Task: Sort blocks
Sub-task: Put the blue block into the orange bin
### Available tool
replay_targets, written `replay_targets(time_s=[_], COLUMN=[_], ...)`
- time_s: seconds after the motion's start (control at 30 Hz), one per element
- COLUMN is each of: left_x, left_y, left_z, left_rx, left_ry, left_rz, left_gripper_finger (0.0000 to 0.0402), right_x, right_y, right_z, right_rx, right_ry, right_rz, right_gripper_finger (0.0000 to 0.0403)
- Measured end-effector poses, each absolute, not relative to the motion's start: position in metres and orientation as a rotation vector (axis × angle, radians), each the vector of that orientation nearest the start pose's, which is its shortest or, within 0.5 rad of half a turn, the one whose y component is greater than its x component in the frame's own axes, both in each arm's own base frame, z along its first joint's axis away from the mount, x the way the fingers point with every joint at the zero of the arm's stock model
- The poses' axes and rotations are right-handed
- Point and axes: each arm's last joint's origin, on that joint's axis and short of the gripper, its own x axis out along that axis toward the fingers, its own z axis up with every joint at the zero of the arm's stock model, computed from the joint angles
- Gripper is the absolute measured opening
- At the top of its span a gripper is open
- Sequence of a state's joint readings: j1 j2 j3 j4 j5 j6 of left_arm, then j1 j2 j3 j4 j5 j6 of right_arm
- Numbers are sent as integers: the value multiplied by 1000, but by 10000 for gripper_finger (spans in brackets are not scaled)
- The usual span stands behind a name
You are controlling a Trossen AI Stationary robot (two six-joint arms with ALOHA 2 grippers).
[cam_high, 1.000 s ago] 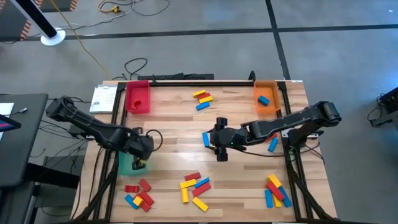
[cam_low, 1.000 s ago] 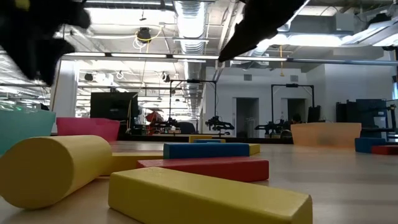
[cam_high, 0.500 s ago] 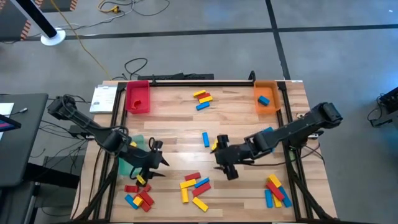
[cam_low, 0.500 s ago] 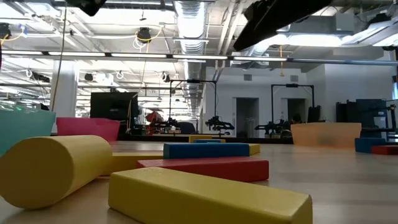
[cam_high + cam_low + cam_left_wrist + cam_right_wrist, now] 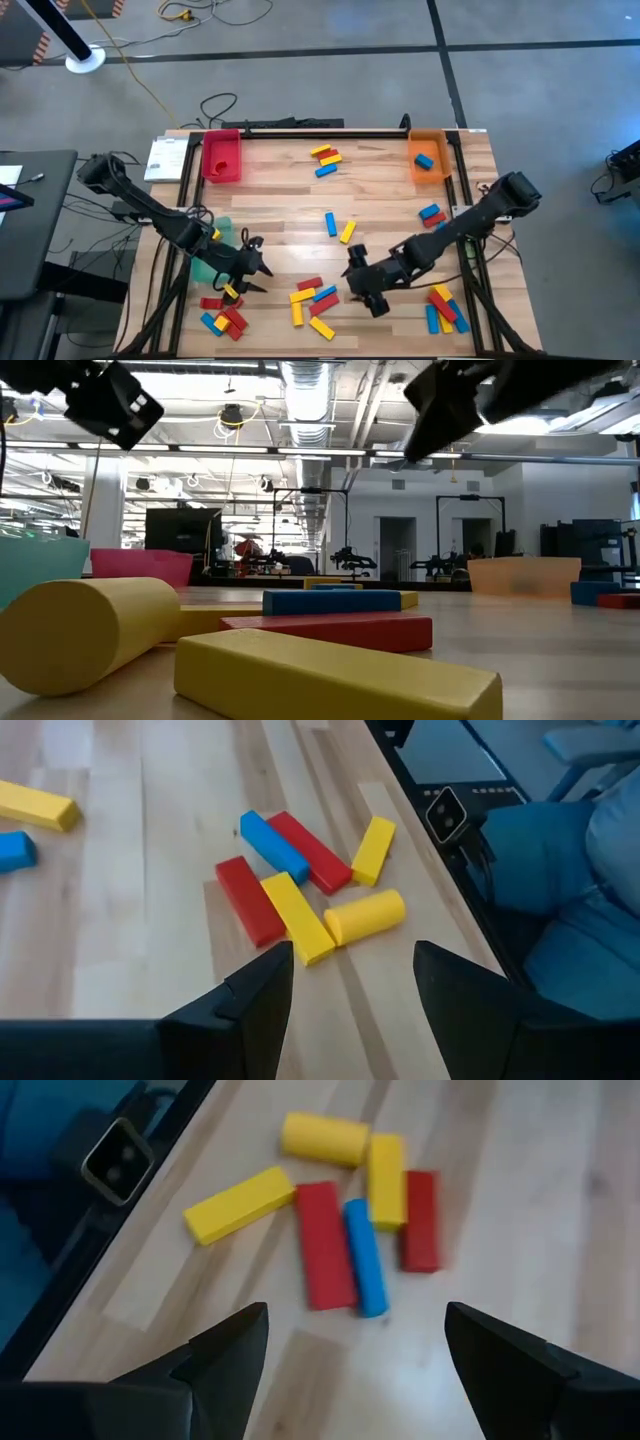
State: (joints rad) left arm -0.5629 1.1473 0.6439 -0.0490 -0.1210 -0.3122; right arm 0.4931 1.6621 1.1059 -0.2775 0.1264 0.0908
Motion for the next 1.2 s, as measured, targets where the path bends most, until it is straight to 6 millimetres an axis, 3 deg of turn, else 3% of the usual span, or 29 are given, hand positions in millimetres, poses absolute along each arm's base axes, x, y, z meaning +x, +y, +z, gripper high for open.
replay_targets(time_s=[0.33, 0.77, 1.0, 1.2], left_x=[194, 188, 195, 204], left_y=[-132, -144, -150, -156], left_z=[221, 225, 208, 192], left_rx=[-150, -180, -166, -141], left_ry=[610, 586, 655, 718], left_rz=[-398, -456, -430, -419], left_gripper_finger=[204, 204, 204, 204], right_x=[326, 329, 329, 336], right_y=[173, 192, 192, 194], right_z=[190, 193, 193, 172], right_rx=[-98, -55, -54, -46], right_ry=[799, 688, 687, 721], right_rz=[370, 485, 486, 491], right_gripper_finger=[317, 296, 275, 274])
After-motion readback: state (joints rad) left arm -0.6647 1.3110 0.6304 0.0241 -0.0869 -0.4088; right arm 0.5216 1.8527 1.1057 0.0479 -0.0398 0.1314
